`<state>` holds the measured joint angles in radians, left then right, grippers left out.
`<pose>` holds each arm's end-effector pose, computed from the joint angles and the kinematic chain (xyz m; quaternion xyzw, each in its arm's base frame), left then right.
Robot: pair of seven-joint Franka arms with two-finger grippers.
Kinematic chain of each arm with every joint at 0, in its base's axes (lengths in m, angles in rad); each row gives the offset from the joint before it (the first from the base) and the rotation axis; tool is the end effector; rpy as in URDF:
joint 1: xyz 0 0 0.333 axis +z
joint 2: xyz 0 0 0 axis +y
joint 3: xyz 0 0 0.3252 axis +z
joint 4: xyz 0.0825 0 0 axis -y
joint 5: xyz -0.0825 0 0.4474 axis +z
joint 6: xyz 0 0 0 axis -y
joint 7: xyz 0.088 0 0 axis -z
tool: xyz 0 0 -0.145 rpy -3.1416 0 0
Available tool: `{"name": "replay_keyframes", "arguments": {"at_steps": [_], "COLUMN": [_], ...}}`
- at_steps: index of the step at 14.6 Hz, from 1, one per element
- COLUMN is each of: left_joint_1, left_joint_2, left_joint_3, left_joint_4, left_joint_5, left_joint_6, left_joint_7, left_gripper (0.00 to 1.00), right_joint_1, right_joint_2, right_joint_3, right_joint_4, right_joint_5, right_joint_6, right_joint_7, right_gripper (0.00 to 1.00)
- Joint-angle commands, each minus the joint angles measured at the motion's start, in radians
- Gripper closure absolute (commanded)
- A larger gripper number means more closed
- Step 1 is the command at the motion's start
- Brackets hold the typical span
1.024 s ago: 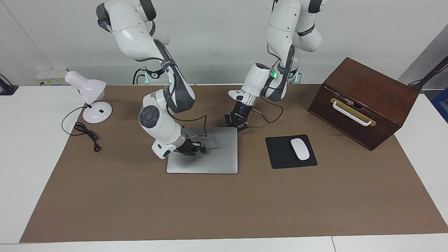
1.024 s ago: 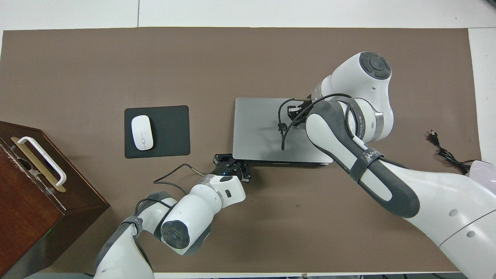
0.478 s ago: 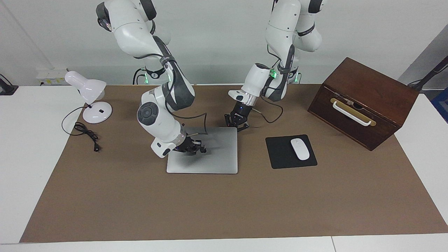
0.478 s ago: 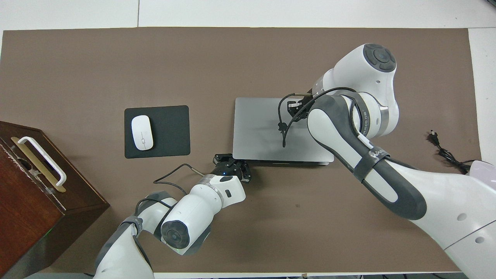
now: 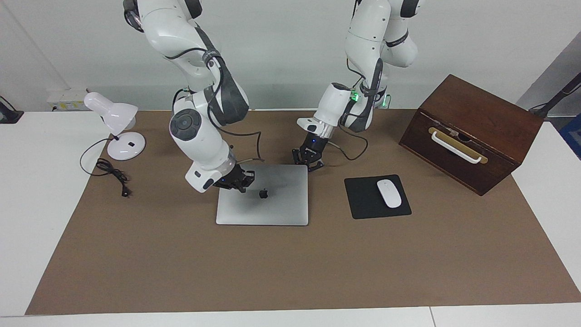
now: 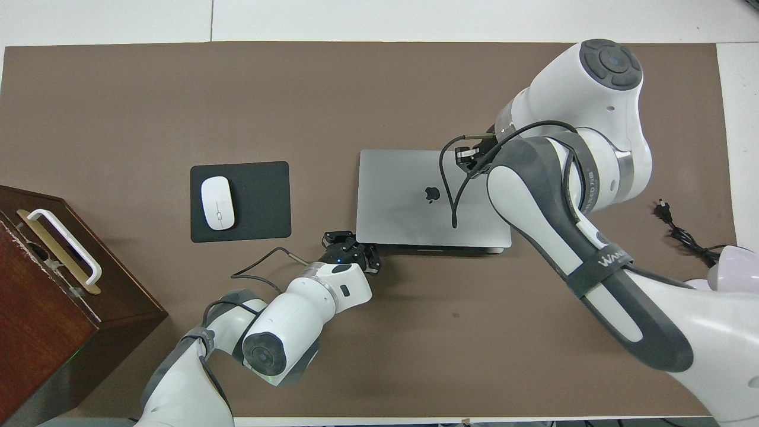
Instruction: Close laptop with both arms
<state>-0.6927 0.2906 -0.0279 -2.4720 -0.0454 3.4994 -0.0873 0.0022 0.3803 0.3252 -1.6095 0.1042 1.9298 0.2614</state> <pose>0.4371 -0.3765 0.1875 0.8939 -0.2670 0.3295 0.1450 0.6830 0.2233 0.3624 -0.9939 -0.0039 0.0512 0.0971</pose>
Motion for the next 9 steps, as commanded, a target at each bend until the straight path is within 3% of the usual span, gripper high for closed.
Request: {"name": "replay_keyframes", "arguments": {"at_steps": [1,4,9], "left_joint_1": [0.038,0.051,0.059], "left_joint_2": [0.018,-0.023,-0.151], "left_joint_3": [0.002,0.002,0.0], "left_joint_4": [0.007,-0.01,-0.022], "left_joint_5": [0.022,0.022,0.022], "left_joint_6": [-0.022,-0.055,-0.264], "left_joint_7": [0.004,-0.002,0.0], "left_gripper": [1.0,1.0,1.0], "right_joint_1": [-0.017,-0.031,-0.062], "right_joint_2": [-0.06,-0.129,-0.234], "right_joint_3": [0.003,0.0,-0.005], "right_joint_4": [-0.007,-0.007,-0.007], "right_joint_5": [-0.021,-0.029,-0.047], "right_joint_6": [-0.064,-0.132,-0.259], "right_joint_7": [0.005,0.004,-0.048], "right_gripper": [1.0,1.0,1.0]}}
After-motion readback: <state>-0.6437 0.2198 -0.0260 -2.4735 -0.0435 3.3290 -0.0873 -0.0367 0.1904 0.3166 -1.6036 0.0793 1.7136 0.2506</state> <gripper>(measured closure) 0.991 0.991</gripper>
